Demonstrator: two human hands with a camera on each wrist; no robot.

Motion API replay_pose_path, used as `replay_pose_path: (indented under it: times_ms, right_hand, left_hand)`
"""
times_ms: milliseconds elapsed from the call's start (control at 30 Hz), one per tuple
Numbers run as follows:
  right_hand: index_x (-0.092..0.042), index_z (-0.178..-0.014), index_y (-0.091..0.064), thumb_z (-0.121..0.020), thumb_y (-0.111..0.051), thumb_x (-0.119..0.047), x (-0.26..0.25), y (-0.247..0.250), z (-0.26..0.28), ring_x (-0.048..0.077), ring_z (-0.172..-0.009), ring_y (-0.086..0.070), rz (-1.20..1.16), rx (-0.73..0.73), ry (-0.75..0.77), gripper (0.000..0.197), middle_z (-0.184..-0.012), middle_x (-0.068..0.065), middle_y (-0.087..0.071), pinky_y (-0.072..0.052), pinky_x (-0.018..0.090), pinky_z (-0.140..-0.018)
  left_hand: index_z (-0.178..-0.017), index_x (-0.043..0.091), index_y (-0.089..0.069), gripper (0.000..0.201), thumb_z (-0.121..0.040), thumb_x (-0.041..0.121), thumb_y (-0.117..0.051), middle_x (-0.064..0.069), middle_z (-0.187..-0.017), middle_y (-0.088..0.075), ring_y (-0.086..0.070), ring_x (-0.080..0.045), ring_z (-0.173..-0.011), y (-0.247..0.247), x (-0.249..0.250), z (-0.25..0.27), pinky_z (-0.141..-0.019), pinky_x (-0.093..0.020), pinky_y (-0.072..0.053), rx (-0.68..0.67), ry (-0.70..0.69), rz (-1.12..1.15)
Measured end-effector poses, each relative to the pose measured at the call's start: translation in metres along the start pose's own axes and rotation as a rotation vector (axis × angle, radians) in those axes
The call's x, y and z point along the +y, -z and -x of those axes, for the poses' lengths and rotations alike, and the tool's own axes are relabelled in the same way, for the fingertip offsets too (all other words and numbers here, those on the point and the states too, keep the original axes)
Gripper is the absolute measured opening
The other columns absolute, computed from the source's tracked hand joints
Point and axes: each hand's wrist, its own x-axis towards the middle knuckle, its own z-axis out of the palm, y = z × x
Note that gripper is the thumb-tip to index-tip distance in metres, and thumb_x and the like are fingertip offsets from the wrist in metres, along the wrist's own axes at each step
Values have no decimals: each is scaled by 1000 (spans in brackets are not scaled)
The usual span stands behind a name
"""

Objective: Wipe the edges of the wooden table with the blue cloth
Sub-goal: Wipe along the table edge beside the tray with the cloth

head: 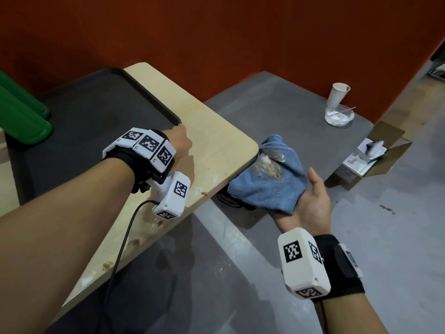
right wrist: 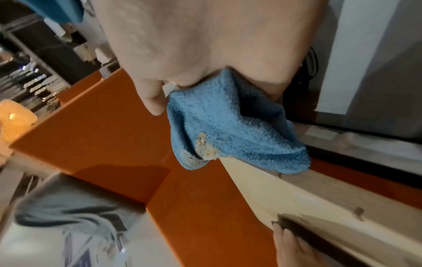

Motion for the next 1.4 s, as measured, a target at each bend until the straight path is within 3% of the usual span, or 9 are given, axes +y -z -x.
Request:
replay_pose_path:
  times_ms: [200,367,567,633,767,1000,1133,1267,1400]
  right_hand:
    - [-12,-134,-54,-90,-46,-43,2,21,5,33,-127,-52,-147,-108,32,55,-135,15,-58,-36,53,-108]
    - [-14,-139,-49,-96,-39,-42,-13,24,6,27,-129,-52,-114,-143,80,53,-139,11,-55,-38,46,-106]
    - [-10,-104,-63,-94,-49,-38,5,-30,-18,26,-89,-60,386,-161,246,33,-97,13,-64,-49,43,-91]
    - [-14,-108,-59,-97,-46,-32,19,-46,-27,10,-81,-58,613,-184,312,24,-95,4,-61,-49,24,-82]
    - [-12,-134,-46,-105,-21,-27,39,-52,-25,17,-138,-32,1324,-222,389,41,-142,8,-44,-21,31,-117]
    - [-15,-151,-19,-104,-21,-34,99,-48,15,15,-148,-10,1604,-265,496,51,-159,2,-21,-4,16,-110]
    - [-16,-127,-49,-104,-27,-28,102,-50,9,14,-126,-40,1490,-209,620,34,-128,3,-56,-23,17,-100]
    - [-2,-123,-50,-103,-27,-23,83,-51,-12,37,-113,-53,1551,-86,654,37,-118,21,-60,-40,39,-96]
    - [-8,-108,-54,-103,-31,-25,106,-50,4,15,-89,-50,1451,-84,684,29,-98,1,-54,-29,16,-71]
  left_hand:
    - [-148,-1,-23,53,-98,10,-38,-22,-147,-40,-43,-35,-132,0,-4,-3,-83,-29,-29,-33,-14,-11]
    - [-144,0,-26,47,-98,10,-34,-17,-145,-40,-48,-35,-125,2,-5,-2,-90,-35,-40,-42,-13,-98]
    - [-147,-2,-24,52,-98,9,-38,-23,-149,-36,-40,-37,-134,-2,-5,-4,-108,-41,-34,-29,-9,-12]
    - [-143,-2,-31,48,-97,10,-39,-23,-143,-43,-46,-39,-128,-1,-2,-2,-98,-41,-40,-25,-1,-24]
    - [-137,-2,-34,40,-98,8,-33,-22,-139,-44,-48,-39,-123,0,2,6,-87,-37,-40,-17,11,-71]
    - [-132,-5,-37,41,-94,6,-33,-27,-133,-49,-50,-41,-121,2,-11,-2,-101,-45,-42,-41,-55,-67]
    - [-128,-9,-42,37,-95,5,-33,-28,-128,-54,-53,-40,-118,8,-13,0,-100,-45,-44,-63,-106,-79]
    - [-135,-9,-43,40,-97,4,-37,-25,-140,-44,-46,-37,-129,5,-14,6,-108,-41,-38,-28,-138,-97]
    - [-142,-8,-35,45,-99,6,-33,-24,-149,-37,-35,-36,-139,5,-13,0,-113,-38,-28,-52,-105,-40]
